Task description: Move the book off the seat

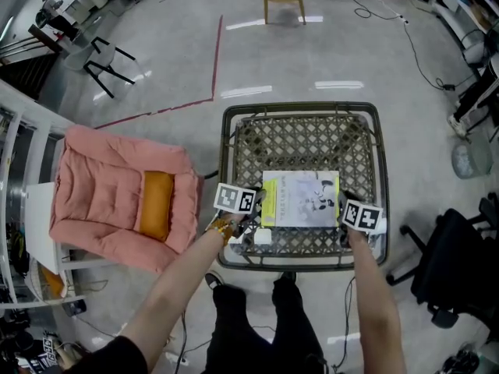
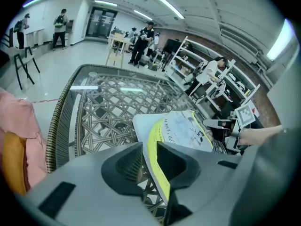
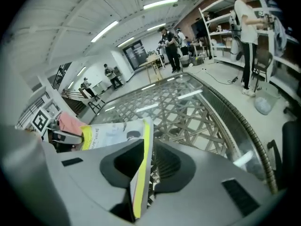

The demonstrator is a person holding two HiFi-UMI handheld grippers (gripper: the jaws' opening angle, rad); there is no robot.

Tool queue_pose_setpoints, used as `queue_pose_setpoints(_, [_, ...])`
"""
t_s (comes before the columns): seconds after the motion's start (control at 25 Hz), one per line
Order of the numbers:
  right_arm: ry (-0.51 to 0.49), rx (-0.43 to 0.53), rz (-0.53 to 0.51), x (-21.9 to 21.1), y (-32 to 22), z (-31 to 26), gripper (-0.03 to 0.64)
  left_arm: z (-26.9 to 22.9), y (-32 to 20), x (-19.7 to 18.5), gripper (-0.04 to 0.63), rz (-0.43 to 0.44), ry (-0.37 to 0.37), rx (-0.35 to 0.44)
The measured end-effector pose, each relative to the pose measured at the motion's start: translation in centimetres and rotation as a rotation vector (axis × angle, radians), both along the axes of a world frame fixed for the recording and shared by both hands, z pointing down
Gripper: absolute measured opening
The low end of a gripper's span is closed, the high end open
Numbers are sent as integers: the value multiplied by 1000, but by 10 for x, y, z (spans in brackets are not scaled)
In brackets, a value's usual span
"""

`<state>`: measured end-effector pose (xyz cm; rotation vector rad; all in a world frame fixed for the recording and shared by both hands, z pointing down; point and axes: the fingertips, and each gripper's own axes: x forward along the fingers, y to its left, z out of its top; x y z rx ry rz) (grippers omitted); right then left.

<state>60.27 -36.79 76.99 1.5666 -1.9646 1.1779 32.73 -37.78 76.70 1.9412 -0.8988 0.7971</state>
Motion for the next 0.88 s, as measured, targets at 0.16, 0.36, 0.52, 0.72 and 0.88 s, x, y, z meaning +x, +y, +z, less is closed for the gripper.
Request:
queue_pose_setpoints(0.16, [12,124,-79,-19,-7,-34,48,-10,9,8,47,25,16,35])
queue_pose_setpoints(0.36, [-26,186,-189,-70,5,-57,33,-34,18,18,28,-1,68,95])
queue_pose_setpoints(0.52, [-23,200,-260,-111,18,-70,25,-54,18,18,18,-42,75,138])
queue_pose_setpoints(0.72, [-45,254,-322,-160,20,-105,17,-78,17,8,12,-56,47,189])
queue_pose_setpoints(0.88, [-49,305,-344,-190,14,-142,15,-109,14,-5,12,-66,48,233])
